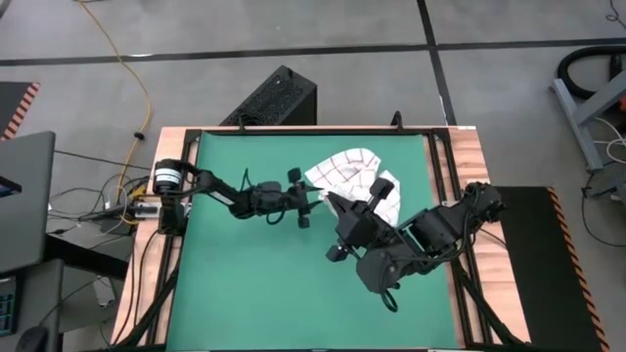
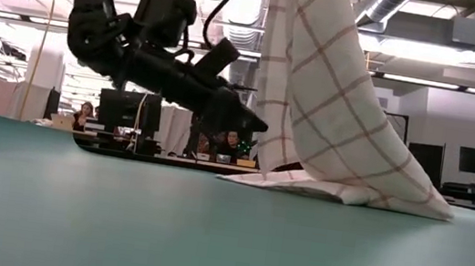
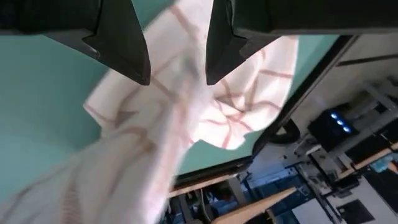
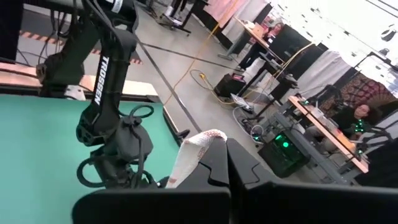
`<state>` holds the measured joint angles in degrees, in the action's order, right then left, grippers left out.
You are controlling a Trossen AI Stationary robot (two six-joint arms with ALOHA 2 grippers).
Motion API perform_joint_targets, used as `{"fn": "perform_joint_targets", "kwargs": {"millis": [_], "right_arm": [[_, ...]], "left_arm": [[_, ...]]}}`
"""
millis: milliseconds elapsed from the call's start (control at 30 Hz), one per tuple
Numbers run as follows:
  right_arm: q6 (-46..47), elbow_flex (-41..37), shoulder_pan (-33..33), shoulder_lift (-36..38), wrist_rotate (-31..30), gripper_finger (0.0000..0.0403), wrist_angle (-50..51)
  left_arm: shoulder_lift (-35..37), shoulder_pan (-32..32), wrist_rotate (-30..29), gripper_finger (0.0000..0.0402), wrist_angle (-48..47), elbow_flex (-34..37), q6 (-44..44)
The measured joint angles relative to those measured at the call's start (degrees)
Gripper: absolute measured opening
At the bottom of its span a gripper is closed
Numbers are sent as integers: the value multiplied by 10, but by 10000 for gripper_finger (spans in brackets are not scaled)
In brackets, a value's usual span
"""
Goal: Roll towel into tight, uniform cylinder
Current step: Fold the white towel
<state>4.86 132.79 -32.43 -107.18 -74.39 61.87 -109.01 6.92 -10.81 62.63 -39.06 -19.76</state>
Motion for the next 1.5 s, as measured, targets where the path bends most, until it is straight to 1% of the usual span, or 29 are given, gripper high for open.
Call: {"fn": "perform_joint_targets", "kwargs": {"millis": [67, 167, 333, 467, 567, 633, 700, 767, 800, 900, 967, 1100, 1133, 1267, 1367, 1500], "right_arm": [[-14, 0, 0, 0, 9, 0, -13], [-29, 0, 0, 0, 16, 0, -31], [-82, 0, -7, 0, 22, 0, -82], [-119, 0, -14, 0, 23, 0, -114], [-133, 0, -14, 0, 25, 0, -121], [-133, 0, -17, 0, 25, 0, -121], [-131, 0, -18, 0, 25, 1, -118], [-120, 0, -19, 0, 22, 1, -102], [-107, 0, -19, 0, 17, 1, -85], [-31, 0, -18, 0, -29, 1, 12], [60, 0, -12, 0, -52, 1, 107], [257, 0, 4, 0, -42, 1, 274], [286, -4, 9, 0, -35, 1, 282], [265, -35, 25, 7, -20, 1, 265], [288, -36, 40, 8, -18, 1, 279], [279, -36, 56, 9, -34, 1, 280]], "left_arm": [[0, 0, 1, 147, -13, -12, -6], [0, 3, 0, 147, -58, -29, -6], [0, 6, -1, 147, -112, -36, -5], [0, 6, -30, 144, -123, -36, 1], [0, 10, -25, 125, -133, -36, 15], [0, 14, -16, 100, -132, -36, 15], [0, 14, -20, 66, -132, -36, 20], [0, 13, -30, 25, -144, -36, 30], [0, 11, -33, 13, -152, -36, 38], [4, -6, -54, 3, -184, -36, 58], [20, -23, -80, 2, -216, -35, 66], [86, -61, -139, 0, -341, -35, 67], [105, -72, -165, 0, -378, -35, 67], [207, -121, -271, 0, -524, -35, 73], [297, -163, -335, 0, -620, -35, 91], [418, -222, -428, 0, -690, -35, 104]]}}
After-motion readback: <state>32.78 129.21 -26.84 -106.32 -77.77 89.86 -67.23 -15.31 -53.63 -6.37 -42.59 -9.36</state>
